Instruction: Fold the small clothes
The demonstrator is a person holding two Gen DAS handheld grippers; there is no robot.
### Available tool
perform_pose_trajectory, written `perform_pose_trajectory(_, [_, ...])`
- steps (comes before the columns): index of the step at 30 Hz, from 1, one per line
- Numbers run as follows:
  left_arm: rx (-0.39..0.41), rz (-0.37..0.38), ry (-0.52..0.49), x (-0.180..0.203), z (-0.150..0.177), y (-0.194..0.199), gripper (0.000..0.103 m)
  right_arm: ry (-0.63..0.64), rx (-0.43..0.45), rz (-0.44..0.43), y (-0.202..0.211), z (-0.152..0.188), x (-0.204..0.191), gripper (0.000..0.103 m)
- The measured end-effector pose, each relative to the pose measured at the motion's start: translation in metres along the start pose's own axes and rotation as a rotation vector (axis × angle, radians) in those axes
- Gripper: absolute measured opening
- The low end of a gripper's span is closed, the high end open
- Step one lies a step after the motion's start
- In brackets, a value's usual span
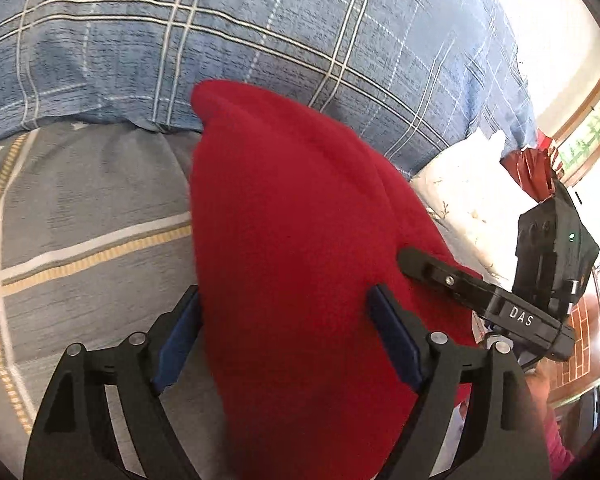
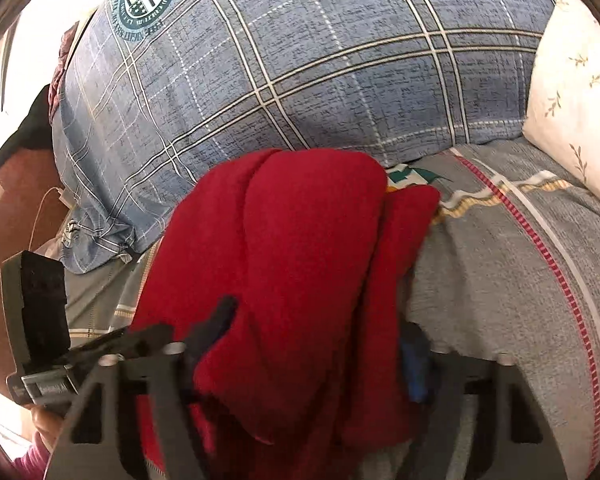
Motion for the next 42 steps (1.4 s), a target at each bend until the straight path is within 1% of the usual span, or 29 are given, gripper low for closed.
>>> perform_pose_trajectory(1, [0.002, 0.001, 0.004, 0.001, 0.000, 0.000, 0.078, 0.009, 0.002, 0.006, 0.002, -0.001, -0.003, 0.051])
perform_pose_trajectory(2, [0.003, 0.001, 0.006, 0.002, -0.001, 0.002, 0.075, 0.026, 0.008, 0.020, 0.007, -0.002, -0.008, 0.048])
perform_pose_trajectory(3, [0.011, -0.005, 0.000, 0.003, -0.002, 0.007, 0.067, 0.041, 0.017, 0.021, 0.012, -0.003, -0.014, 0.042])
perform_pose_trajectory(4, [0.018, -0.008, -0.009, 0.006, -0.003, 0.012, 0.061, 0.054, 0.027, 0.011, 0.020, -0.004, -0.021, 0.040])
perform_pose_trajectory(6, [0.022, 0.001, -0.027, 0.012, -0.003, 0.029, 0.057, 0.059, 0.027, -0.006, 0.028, -0.006, -0.031, 0.040])
perform_pose_trajectory(8, [0.040, 0.006, -0.036, 0.017, 0.000, 0.051, 0.056, 0.066, 0.033, -0.028, 0.038, -0.004, -0.046, 0.040])
perform_pose_trajectory(12, [0.058, -0.027, -0.045, 0.018, 0.017, 0.091, 0.057, 0.097, 0.039, -0.076, 0.055, 0.008, -0.080, 0.040])
perform_pose_trajectory(15, [0.070, -0.063, -0.052, 0.012, 0.038, 0.116, 0.057, 0.133, 0.025, -0.111, 0.062, 0.028, -0.103, 0.040])
perform_pose_trajectory(17, [0.063, -0.096, -0.047, 0.004, 0.055, 0.121, 0.057, 0.148, 0.003, -0.111, 0.056, 0.042, -0.110, 0.040])
perform_pose_trajectory(19, [0.055, -0.141, -0.037, -0.006, 0.073, 0.119, 0.057, 0.155, -0.042, -0.086, 0.042, 0.057, -0.111, 0.043])
perform_pose_trajectory(21, [0.033, -0.171, -0.016, -0.017, 0.084, 0.109, 0.057, 0.162, -0.103, -0.019, 0.027, 0.071, -0.106, 0.050])
perform_pose_trajectory(22, [0.037, -0.173, -0.004, -0.020, 0.088, 0.106, 0.059, 0.165, -0.109, -0.002, 0.027, 0.074, -0.105, 0.054])
perform_pose_trajectory(23, [0.053, -0.171, 0.001, -0.022, 0.090, 0.107, 0.059, 0.164, -0.097, 0.003, 0.035, 0.078, -0.103, 0.055])
perform_pose_trajectory(25, [0.075, -0.190, -0.009, -0.020, 0.091, 0.110, 0.061, 0.174, -0.069, 0.025, 0.052, 0.079, -0.106, 0.056])
perform_pose_trajectory(28, [0.081, -0.220, -0.022, -0.019, 0.090, 0.113, 0.061, 0.236, -0.014, 0.082, 0.079, 0.075, -0.118, 0.056])
perform_pose_trajectory(29, [0.082, -0.233, -0.033, -0.017, 0.090, 0.113, 0.061, 0.268, 0.006, 0.087, 0.087, 0.074, -0.125, 0.056])
perform_pose_trajectory(31, [0.092, -0.260, -0.055, -0.013, 0.091, 0.113, 0.063, 0.336, 0.021, 0.088, 0.093, 0.074, -0.139, 0.052])
perform_pose_trajectory(32, [0.103, -0.278, -0.066, -0.012, 0.091, 0.114, 0.064, 0.372, 0.019, 0.088, 0.093, 0.074, -0.147, 0.052])
perform_pose_trajectory(33, [0.126, -0.304, -0.083, -0.010, 0.091, 0.116, 0.065, 0.397, 0.018, 0.087, 0.091, 0.076, -0.153, 0.049])
perform_pose_trajectory(34, [0.147, -0.325, -0.100, -0.010, 0.090, 0.120, 0.065, 0.414, 0.016, 0.086, 0.088, 0.077, -0.158, 0.045])
perform_pose_trajectory(35, [0.173, -0.350, -0.122, -0.008, 0.089, 0.124, 0.068, 0.426, 0.003, 0.087, 0.081, 0.079, -0.161, 0.044])
perform_pose_trajectory(36, [0.186, -0.366, -0.131, -0.008, 0.088, 0.128, 0.075, 0.433, -0.012, 0.095, 0.075, 0.081, -0.162, 0.042])
perform_pose_trajectory(37, [0.203, -0.380, -0.138, -0.008, 0.087, 0.131, 0.076, 0.437, -0.027, 0.113, 0.067, 0.082, -0.162, 0.041])
perform_pose_trajectory(40, [0.242, -0.399, -0.139, -0.010, 0.084, 0.139, 0.077, 0.441, -0.055, 0.210, 0.043, 0.085, -0.150, 0.040])
perform_pose_trajectory(41, [0.244, -0.404, -0.134, -0.012, 0.083, 0.140, 0.077, 0.430, -0.076, 0.237, 0.033, 0.086, -0.145, 0.041])
perform_pose_trajectory(42, [0.240, -0.410, -0.126, -0.015, 0.082, 0.140, 0.077, 0.412, -0.092, 0.239, 0.025, 0.087, -0.140, 0.042])
Point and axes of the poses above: each gripper's, at about its wrist camera, not at the fingertips, and y roughly against the way its jaws point, x to its right, z to its underside, the point moved 4 cm from there along -y, roughly the way its jaws point, and after that the axes turned 4 degrees about y, right-handed, at the moved point
